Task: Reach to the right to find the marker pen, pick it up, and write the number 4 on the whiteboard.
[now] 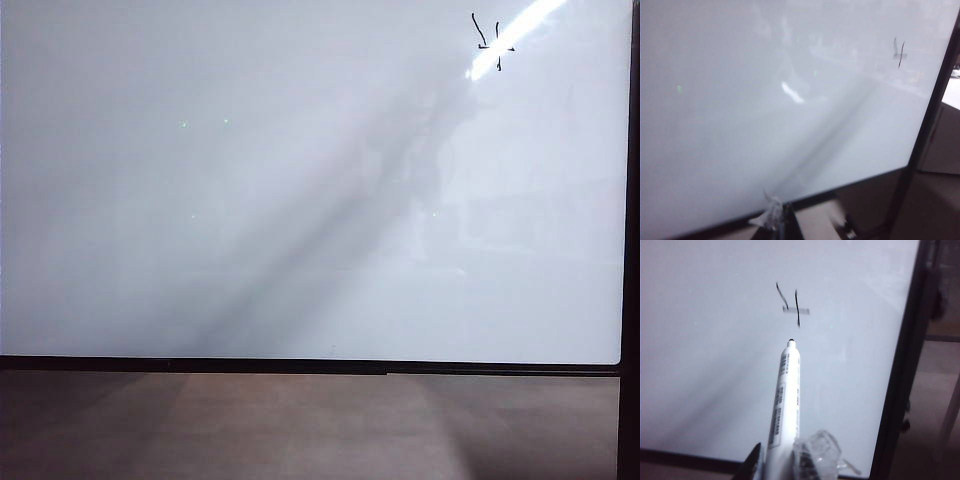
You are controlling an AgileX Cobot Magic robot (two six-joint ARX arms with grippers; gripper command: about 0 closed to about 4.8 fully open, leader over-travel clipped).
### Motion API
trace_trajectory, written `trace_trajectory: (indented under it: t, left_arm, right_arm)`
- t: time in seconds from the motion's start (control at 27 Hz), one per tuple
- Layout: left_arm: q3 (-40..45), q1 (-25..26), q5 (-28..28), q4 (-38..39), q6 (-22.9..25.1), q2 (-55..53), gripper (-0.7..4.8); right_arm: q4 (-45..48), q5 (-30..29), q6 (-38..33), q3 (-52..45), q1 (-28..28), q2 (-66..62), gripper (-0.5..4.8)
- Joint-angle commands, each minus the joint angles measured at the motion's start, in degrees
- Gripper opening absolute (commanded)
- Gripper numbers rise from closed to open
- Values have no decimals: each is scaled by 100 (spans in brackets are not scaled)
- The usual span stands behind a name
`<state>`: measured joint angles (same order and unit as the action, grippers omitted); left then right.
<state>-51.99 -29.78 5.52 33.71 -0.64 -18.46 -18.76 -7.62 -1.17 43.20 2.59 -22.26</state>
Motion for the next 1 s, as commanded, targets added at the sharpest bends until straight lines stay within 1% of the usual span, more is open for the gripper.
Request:
trace_trajectory:
  t: [0.04, 0.11, 0.15, 0.26, 0.33, 0.41, 0.52, 0.63, 0.7, 1.0]
  left_arm:
    - [636, 7, -212, -409, -557, 330, -5]
    - [1119, 7, -446, -702, -627, 389, -5]
    - [1331, 7, -472, -833, -645, 389, -5]
    - [2129, 7, -625, -1574, -831, 369, -5]
    - [2551, 7, -737, -2028, -992, 365, -5]
    - [3036, 4, -726, -2483, -1119, 365, -5]
    - [3578, 4, -455, -2981, -1182, 365, -5]
    - [4000, 4, -442, -3206, -1182, 365, -5]
    - [4232, 4, -638, -3215, -1185, 365, -5]
    - [4701, 4, -686, -3510, -1161, 372, -6]
  right_arm:
    - [76, -22, -216, -531, 9, 675, -2]
    - [103, 7, -317, -887, 7, 1056, -2]
    - [114, 0, -341, -1029, 7, 1196, -2]
    - [278, -151, -525, -1475, 9, 1563, -2]
    - [358, -138, -638, -1742, 7, 1740, -2]
    - [402, -131, -656, -1982, 7, 1834, -2]
    - [466, -149, -852, -2275, 9, 1843, -2]
    - [544, -131, -852, -2555, 7, 1845, -2]
    - [553, -140, -850, -2715, 9, 1845, -2]
    - [551, -153, -907, -3351, 9, 2037, -2]
